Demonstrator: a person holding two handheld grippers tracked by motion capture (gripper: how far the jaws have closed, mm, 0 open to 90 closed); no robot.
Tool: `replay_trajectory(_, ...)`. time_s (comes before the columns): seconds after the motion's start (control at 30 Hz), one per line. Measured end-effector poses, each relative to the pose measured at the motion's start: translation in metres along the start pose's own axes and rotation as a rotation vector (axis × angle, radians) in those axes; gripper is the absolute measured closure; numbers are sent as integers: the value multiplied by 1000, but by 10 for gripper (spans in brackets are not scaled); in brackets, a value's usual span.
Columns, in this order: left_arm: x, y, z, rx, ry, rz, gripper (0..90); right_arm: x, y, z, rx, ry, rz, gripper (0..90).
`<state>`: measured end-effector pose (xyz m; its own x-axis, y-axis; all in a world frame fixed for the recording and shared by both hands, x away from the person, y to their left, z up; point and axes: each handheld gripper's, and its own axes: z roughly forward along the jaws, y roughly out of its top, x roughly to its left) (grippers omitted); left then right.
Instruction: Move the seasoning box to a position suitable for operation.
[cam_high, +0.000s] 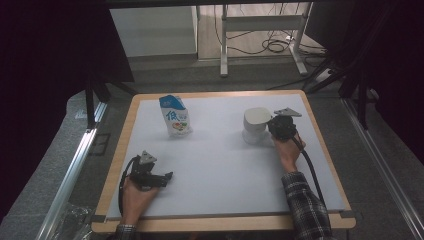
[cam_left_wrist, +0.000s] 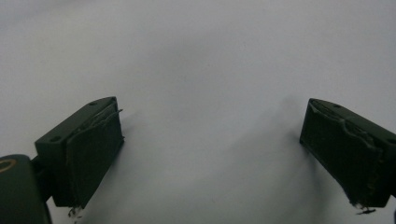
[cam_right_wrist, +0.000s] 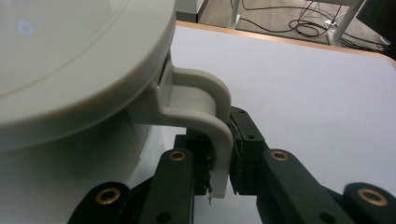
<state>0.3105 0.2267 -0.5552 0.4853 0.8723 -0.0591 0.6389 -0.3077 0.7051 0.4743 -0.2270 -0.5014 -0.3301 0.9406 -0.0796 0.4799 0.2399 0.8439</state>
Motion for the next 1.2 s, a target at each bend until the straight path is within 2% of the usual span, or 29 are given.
replay_trajectory(0.17, 0, 0, 0, 0, 0, 0, 56, -3, 0, -2, -6, 15, 17, 806)
replay_trajectory(0.33, 0, 0, 0, 0, 0, 0, 56, -3, 0, -4, -9, 17, 8, 802)
replay_trajectory(0.6, 0, 0, 0, 0, 0, 0, 56, 0, 1, -9, -16, 46, 6, 797)
replay_trajectory(0.73, 0, 0, 0, 0, 0, 0, 56, 2, 2, -14, -27, 77, 13, 797)
replay_trajectory(0.8, 0, 0, 0, 0, 0, 0, 56, 2, 1, -19, -31, 122, 41, 797)
replay_trajectory(1.2, 0, 0, 0, 0, 0, 0, 56, 3, -5, -37, -46, 176, 47, 795)
